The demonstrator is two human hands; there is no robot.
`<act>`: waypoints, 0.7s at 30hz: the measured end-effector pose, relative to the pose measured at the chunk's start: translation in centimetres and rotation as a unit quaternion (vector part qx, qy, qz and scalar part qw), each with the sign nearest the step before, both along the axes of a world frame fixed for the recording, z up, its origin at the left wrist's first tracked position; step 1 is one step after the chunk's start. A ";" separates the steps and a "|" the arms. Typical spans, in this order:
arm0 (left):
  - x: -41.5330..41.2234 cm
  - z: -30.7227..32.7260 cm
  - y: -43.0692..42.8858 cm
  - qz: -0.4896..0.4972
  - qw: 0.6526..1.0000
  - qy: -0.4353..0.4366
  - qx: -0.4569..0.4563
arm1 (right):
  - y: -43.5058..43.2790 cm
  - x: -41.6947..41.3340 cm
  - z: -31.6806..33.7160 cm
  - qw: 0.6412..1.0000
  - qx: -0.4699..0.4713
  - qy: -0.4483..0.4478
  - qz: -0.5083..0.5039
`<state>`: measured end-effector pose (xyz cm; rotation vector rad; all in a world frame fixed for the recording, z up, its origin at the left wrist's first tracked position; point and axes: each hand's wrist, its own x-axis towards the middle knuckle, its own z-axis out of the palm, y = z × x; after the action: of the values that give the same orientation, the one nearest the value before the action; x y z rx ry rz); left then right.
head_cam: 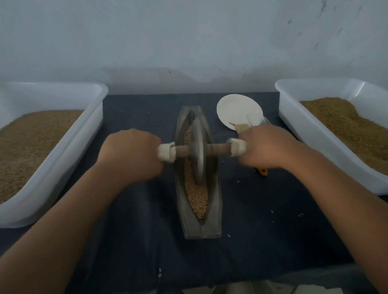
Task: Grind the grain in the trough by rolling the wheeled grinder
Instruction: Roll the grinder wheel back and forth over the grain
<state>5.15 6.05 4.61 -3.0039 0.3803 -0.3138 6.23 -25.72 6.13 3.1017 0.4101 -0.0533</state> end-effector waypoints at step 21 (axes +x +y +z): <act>-2.2 0.3 0.3 -0.038 0.994 -0.065 0.074 | -1.8 -3.3 -0.3 0.983 0.093 0.157 0.010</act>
<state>2.94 6.30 4.90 -2.8111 0.4827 -0.4637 2.88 -27.52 5.81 3.2761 0.4754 -0.5391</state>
